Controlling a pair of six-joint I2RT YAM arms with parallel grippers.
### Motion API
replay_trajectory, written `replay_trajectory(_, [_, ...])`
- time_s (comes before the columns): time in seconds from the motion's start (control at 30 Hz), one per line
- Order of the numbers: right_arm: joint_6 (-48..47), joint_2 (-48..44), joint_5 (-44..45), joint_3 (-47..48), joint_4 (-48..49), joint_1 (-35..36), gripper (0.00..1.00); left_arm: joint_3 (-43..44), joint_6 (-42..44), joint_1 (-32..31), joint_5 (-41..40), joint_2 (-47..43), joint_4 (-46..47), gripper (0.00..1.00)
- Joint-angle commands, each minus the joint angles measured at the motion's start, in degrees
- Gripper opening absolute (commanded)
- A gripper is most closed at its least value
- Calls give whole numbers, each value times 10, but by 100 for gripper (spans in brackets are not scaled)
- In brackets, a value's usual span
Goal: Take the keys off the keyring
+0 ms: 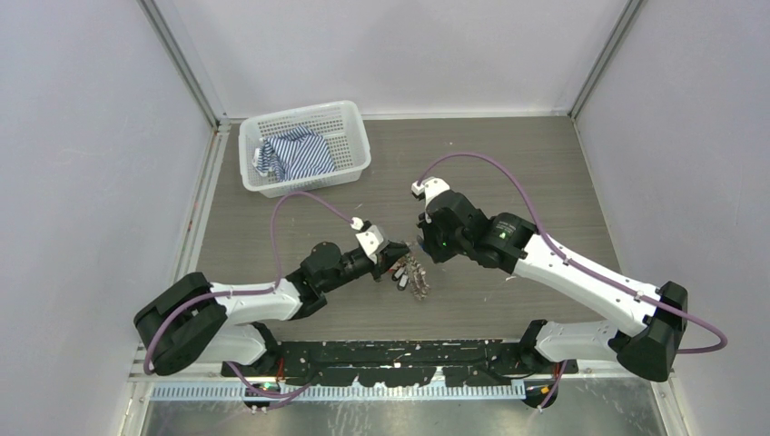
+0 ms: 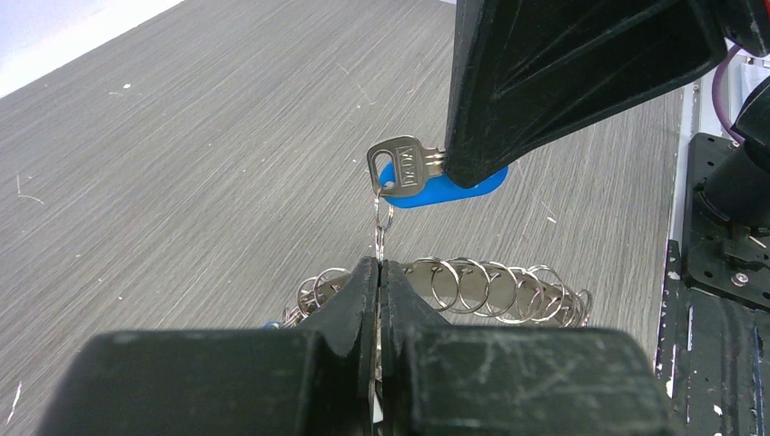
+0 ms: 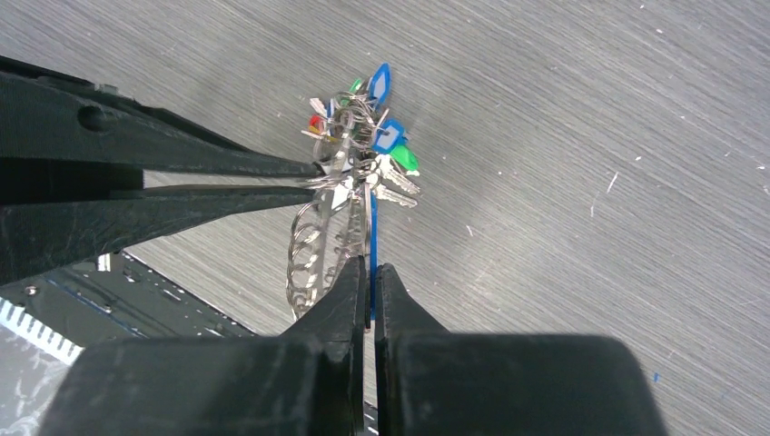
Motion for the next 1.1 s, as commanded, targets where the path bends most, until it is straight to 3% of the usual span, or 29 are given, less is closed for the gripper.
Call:
replay_trajectory(0.0, [-18, -6, 19, 30, 9, -11, 1, 9, -1, -1, -13, -29, -6, 18])
replay_trajectory(0.07, [-24, -6, 9, 36, 8, -11, 1, 18, 0, -1, -17, -40, -33, 30])
replay_trajectory(0.13, [-30, -10, -1, 38, 8, -11, 1, 25, 10, -1, -17, -52, -58, 32])
replay_trajectory(0.33, [-35, -18, -14, 38, 10, -10, 1, 49, 38, 1, 4, -53, -94, 30])
replay_trajectory(0.63, [-43, -23, -17, 42, 5, -7, 1, 86, 2, 2, 72, 6, -80, 27])
replay_trajectory(1.07, [-41, -26, -22, 38, 9, -1, 1, 88, -14, 2, 48, 51, -31, 25])
